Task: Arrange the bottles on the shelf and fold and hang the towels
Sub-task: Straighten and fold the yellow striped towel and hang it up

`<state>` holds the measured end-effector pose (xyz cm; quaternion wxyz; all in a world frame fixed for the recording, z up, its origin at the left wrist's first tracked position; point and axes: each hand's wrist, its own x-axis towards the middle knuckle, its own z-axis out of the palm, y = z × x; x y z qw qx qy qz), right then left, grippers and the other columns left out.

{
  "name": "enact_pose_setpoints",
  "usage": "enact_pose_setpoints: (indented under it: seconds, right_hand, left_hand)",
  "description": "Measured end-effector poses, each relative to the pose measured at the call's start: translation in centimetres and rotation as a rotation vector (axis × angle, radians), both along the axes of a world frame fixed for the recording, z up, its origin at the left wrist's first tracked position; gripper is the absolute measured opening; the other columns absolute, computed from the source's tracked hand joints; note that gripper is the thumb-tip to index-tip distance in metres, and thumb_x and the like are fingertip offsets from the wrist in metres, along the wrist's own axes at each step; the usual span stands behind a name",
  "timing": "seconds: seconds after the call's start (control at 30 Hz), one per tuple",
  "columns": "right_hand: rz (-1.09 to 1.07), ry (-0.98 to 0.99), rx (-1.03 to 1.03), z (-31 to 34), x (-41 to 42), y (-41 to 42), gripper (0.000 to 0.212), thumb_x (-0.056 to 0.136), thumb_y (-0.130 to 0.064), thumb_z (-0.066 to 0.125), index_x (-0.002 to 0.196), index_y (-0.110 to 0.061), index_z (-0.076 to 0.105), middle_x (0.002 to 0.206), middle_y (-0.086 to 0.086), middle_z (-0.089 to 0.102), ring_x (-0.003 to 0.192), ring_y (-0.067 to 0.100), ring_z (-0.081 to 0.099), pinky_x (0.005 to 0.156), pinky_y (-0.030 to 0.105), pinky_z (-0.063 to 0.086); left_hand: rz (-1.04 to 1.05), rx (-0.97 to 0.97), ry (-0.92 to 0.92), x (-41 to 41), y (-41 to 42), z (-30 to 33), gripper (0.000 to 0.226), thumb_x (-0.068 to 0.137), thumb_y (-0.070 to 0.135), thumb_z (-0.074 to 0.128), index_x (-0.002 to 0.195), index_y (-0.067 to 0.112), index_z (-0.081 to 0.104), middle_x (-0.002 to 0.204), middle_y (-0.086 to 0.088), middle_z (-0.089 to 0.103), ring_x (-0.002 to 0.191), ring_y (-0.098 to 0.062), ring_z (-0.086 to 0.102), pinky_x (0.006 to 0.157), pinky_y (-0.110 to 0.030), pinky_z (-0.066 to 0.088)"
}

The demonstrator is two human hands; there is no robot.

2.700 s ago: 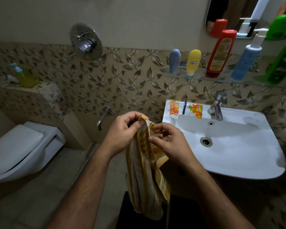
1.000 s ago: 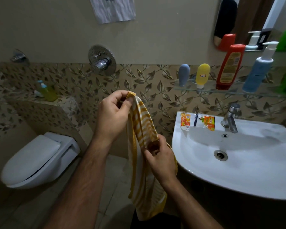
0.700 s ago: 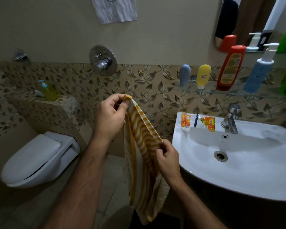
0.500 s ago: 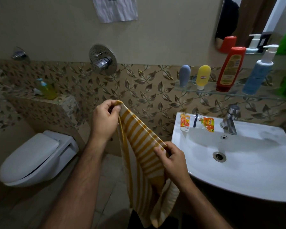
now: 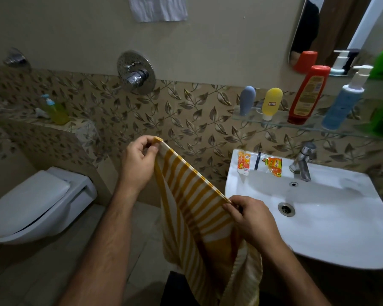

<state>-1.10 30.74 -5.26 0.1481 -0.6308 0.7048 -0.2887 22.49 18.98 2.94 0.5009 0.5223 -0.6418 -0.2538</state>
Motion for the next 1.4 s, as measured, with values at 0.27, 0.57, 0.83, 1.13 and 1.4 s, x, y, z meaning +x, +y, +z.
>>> enact_pose_setpoints:
  seconds: [0.27,0.57,0.83,1.13,1.4]
  right_hand:
    - [0.03,-0.472,0.048,-1.6,0.0,0.1,0.027,0.099,-0.023,0.054,0.075,-0.02,0.065,0.071,-0.007,0.063,0.07,0.008,0.058,0.065,0.025,0.045]
    - [-0.013,-0.063,-0.008,1.7,0.3,-2.3,0.034,0.103,-0.03,0.041,0.076,-0.018,0.057,0.07,-0.004,0.059,0.072,0.016,0.057,0.063,0.033,0.04]
    - [-0.077,0.179,-0.097,4.0,3.8,-5.2,0.033,0.1,-0.034,0.037,0.075,-0.017,0.052,0.066,-0.001,0.057,0.068,0.025,0.057,0.059,0.036,0.044]
    - [0.247,0.24,-0.114,4.7,3.3,-4.2,0.023,0.099,-0.034,0.046,0.083,-0.019,0.054,0.066,-0.005,0.052,0.062,0.018,0.049,0.054,0.033,0.031]
    - [0.192,0.211,0.005,5.2,1.4,-3.8,0.018,0.093,-0.037,0.057,0.09,-0.019,0.06,0.078,-0.002,0.064,0.074,0.02,0.058,0.062,0.037,0.044]
  left_hand:
    - [0.051,-0.137,-0.047,-0.4,-0.3,1.4,0.014,0.095,0.017,0.057,0.102,0.019,0.069,0.087,0.016,0.064,0.081,0.003,0.06,0.07,-0.012,0.048]
    - [0.338,0.224,-0.254,1.0,-2.7,-5.3,0.018,0.094,0.024,0.054,0.092,0.012,0.067,0.093,-0.008,0.068,0.08,-0.02,0.054,0.067,-0.031,0.041]
    - [0.203,0.061,0.006,-1.7,1.8,-4.7,0.03,0.087,0.018,0.069,0.117,0.016,0.069,0.082,0.004,0.071,0.073,-0.012,0.062,0.058,-0.009,0.04]
    - [-0.717,0.299,-0.277,-2.4,1.2,-3.4,0.073,0.087,0.016,0.069,0.139,0.057,0.038,0.073,0.022,0.056,0.071,0.004,0.052,0.077,-0.015,0.045]
    - [-0.576,0.133,-0.52,-3.9,0.9,-1.7,0.009,0.09,0.026,0.066,0.095,0.032,0.069,0.095,0.013,0.072,0.089,-0.002,0.064,0.083,-0.034,0.053]
